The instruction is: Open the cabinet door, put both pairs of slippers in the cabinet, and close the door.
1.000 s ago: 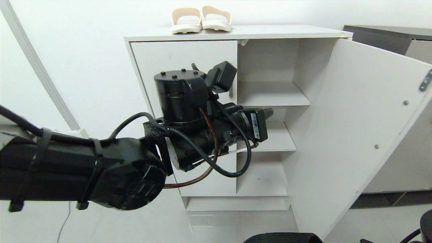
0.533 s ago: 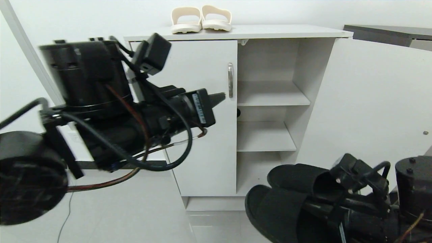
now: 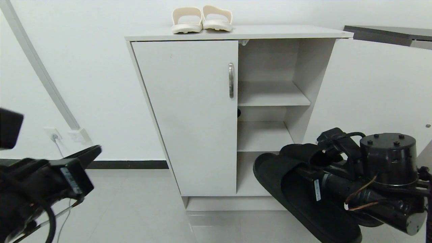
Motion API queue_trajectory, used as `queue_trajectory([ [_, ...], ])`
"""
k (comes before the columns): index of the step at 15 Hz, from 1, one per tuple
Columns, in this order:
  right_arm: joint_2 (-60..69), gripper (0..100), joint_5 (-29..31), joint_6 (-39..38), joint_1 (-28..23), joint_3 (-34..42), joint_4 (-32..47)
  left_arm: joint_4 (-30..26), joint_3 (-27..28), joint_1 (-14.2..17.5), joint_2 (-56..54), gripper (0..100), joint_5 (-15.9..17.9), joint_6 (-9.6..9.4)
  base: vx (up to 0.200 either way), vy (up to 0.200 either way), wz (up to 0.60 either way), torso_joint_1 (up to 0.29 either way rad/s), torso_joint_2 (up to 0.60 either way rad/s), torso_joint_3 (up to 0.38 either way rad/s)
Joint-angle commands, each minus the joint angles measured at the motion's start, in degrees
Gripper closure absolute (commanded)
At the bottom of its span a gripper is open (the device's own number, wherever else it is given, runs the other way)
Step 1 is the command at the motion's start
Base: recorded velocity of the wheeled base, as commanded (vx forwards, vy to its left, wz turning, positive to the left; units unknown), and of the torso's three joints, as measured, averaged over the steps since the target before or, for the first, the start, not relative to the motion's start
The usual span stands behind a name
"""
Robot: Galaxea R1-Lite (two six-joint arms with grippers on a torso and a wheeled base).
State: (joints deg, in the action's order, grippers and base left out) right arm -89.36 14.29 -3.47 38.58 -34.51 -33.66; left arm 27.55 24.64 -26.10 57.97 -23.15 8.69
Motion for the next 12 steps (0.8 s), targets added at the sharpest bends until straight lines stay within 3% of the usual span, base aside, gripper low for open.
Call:
queue_trajectory([
  [1,-4.2,100,0.5,0.0,-0.1,-0.6,-3.1,-0.2,-9.5,8.5,-12.8,100,-1.5,-1.57,0.000,0.000,0.00,0.000,0.00,0.000],
  [4,-10.3,100,7.9,0.2,-0.2,-2.1,-12.0,-1.3,-17.7,20.2,-25.8,100,-3.0,-3.59,0.000,0.000,0.00,0.000,0.00,0.000],
  [6,-11.5,100,8.0,0.5,0.0,-2.3,-12.7,-7.5,-20.1,29.2,-35.7,100,-2.3,-5.70,0.000,0.000,0.00,0.000,0.00,0.000],
  [7,-11.6,100,8.0,0.5,0.2,-2.3,-12.7,-12.3,-21.8,31.1,-42.8,100,0.3,-7.64,0.000,0.000,0.00,0.000,0.00,0.000],
  [9,-11.5,100,8.1,0.5,0.4,-2.3,-12.8,-23.2,-23.8,31.3,-53.3,100,7.2,-9.31,0.000,0.000,0.00,0.000,0.00,0.000],
  [10,-11.5,100,8.1,0.5,0.4,-2.3,-12.8,-23.9,-24.6,31.3,-52.9,100,8.5,-9.13,0.000,0.000,0.00,0.000,0.00,0.000],
  [11,-11.5,100,8.1,0.4,0.6,-2.3,-12.9,-24.7,-24.6,31.3,-52.9,100,12.8,-8.87,0.000,0.000,0.00,0.000,0.00,0.000],
  [12,-11.5,100,8.0,0.4,0.8,-2.3,-13.0,-27.2,-24.6,31.3,-52.9,100,21.0,-9.48,0.000,0.000,0.00,0.000,0.00,0.000],
])
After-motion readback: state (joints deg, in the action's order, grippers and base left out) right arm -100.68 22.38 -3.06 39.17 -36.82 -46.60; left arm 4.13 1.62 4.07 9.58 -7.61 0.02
